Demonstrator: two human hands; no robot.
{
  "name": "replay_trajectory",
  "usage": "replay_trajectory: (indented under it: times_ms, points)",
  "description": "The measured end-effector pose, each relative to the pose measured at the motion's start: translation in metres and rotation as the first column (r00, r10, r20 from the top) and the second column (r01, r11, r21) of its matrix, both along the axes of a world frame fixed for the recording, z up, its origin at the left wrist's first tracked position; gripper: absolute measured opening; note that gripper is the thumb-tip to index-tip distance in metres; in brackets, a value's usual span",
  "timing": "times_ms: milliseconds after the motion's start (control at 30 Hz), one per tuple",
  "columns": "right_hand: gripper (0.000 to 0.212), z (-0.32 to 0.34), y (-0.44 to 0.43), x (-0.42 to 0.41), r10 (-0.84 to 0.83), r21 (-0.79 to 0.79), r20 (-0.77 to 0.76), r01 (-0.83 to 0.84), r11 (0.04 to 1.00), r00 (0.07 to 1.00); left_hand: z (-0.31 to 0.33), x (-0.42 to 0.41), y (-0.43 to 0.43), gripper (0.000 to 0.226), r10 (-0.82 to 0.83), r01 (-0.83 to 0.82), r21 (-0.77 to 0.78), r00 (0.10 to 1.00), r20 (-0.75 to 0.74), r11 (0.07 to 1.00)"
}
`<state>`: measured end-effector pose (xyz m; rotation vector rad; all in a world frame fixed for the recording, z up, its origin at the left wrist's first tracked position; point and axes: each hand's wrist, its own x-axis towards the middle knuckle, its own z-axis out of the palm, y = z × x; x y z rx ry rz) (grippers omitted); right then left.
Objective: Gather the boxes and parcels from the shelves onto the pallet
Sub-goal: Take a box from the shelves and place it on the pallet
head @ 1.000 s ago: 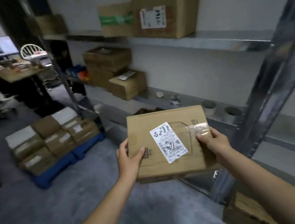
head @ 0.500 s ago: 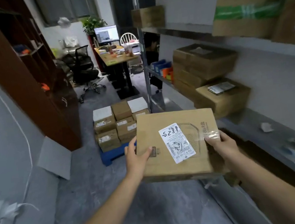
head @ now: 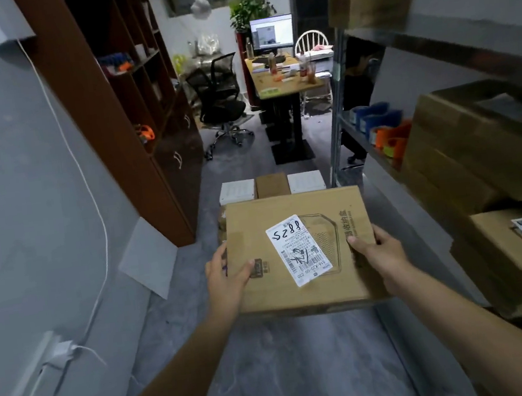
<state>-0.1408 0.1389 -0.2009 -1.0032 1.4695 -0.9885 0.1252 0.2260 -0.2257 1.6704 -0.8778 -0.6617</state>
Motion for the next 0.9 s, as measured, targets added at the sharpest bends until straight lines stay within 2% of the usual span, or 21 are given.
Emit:
replay_trajectory:
  times_ms: [133, 467, 700, 900]
  points:
    - [0.038, -0.001, -0.045, 0.047, 0.019, -0.008, -0.029, -0.019, 1.0, 0.999, -0.012, 0.047, -0.046, 0.059, 0.0, -0.001, -0.011, 0.999, -0.052, 1.0]
    - [0.043, -0.015, -0.165, 0.157, -0.008, 0.051, -0.122, 0.015, 0.999, 0.992, -0.035, 0.161, -0.185, 0.063, -0.047, 0.049, 0.021, 0.995, -0.086, 0.999]
    - [0.052, -0.036, -0.241, 0.192, -0.039, 0.086, -0.143, 0.052, 0.995, 0.989, -0.057, 0.196, -0.266, 0.064, -0.061, 0.066, 0.069, 0.996, -0.072, 0.995]
    - [0.043, -0.069, -0.326, 0.208, -0.014, 0.142, -0.171, 0.039, 0.989, 0.985, -0.084, 0.213, -0.352, 0.066, -0.065, 0.077, 0.167, 0.995, -0.075, 0.983]
